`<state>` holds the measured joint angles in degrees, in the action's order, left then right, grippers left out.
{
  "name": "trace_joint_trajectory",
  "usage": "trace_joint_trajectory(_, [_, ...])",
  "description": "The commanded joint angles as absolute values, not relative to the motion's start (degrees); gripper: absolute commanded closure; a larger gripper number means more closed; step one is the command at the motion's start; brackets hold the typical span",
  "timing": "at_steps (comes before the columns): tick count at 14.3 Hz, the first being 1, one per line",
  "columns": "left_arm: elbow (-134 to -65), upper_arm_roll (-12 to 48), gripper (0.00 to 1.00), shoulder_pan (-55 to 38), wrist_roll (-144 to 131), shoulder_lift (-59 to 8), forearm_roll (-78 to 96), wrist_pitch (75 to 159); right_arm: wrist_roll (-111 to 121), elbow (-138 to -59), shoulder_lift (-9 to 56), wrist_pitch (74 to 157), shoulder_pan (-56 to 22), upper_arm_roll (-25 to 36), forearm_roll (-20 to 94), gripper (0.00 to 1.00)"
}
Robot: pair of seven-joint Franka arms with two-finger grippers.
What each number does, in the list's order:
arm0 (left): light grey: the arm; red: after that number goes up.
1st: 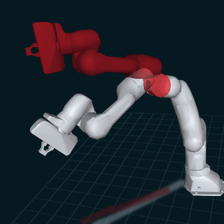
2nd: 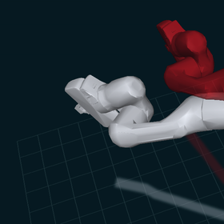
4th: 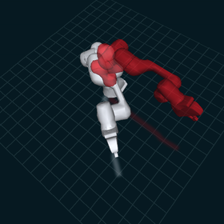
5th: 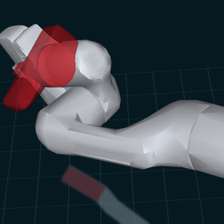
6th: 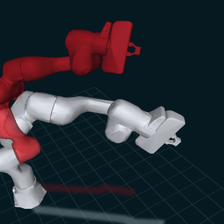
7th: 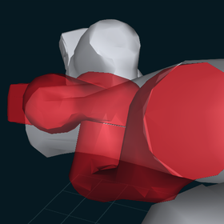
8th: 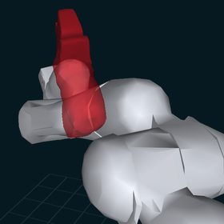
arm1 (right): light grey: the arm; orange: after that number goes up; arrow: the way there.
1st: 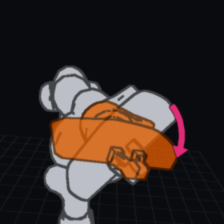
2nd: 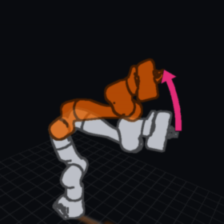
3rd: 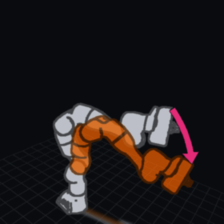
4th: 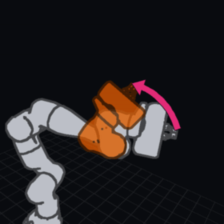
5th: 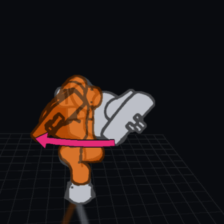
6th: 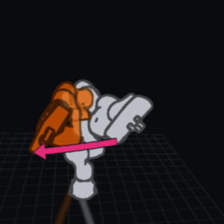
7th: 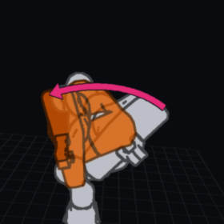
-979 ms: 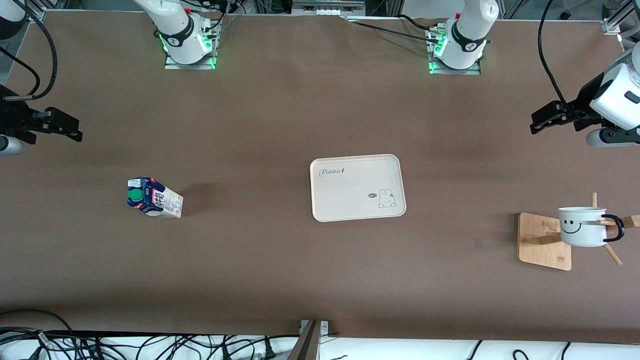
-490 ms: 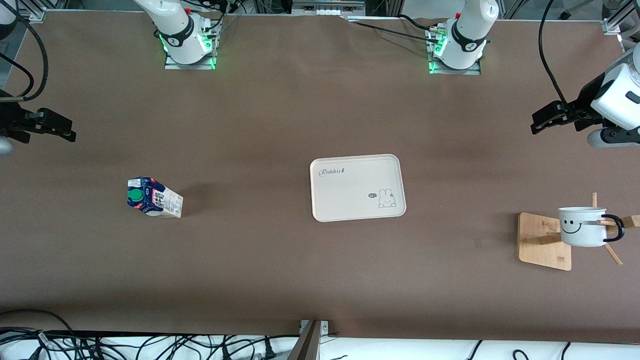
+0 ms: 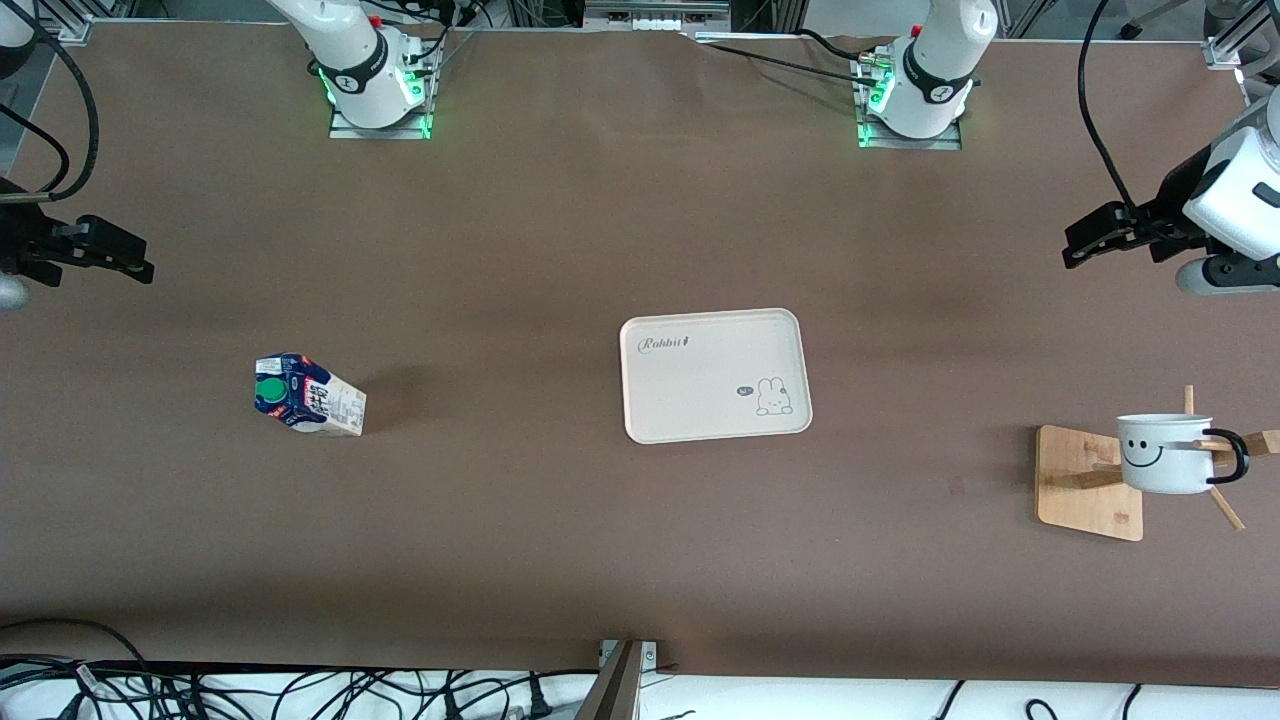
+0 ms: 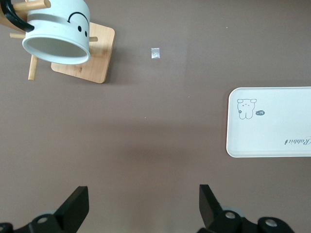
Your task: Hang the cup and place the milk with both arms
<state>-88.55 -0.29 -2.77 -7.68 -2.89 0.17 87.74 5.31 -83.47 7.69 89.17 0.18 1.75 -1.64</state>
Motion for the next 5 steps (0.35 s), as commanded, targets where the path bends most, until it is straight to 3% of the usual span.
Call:
trace_joint_trajectory(1, [-87.28, -0.17, 0.0, -2.55, -7.91, -3.25, -0.7, 86.57, 6.15, -82.88, 7.47, 88.33, 1.14, 1.14, -2.37, 0.0])
trace_joint_trajectory(5, [-87.28, -0.18, 0.0, -2.46, -7.91, -3.34, -0.7, 86.57, 6.15, -82.88, 7.56, 88.42, 1.14, 1.14, -2.64, 0.0])
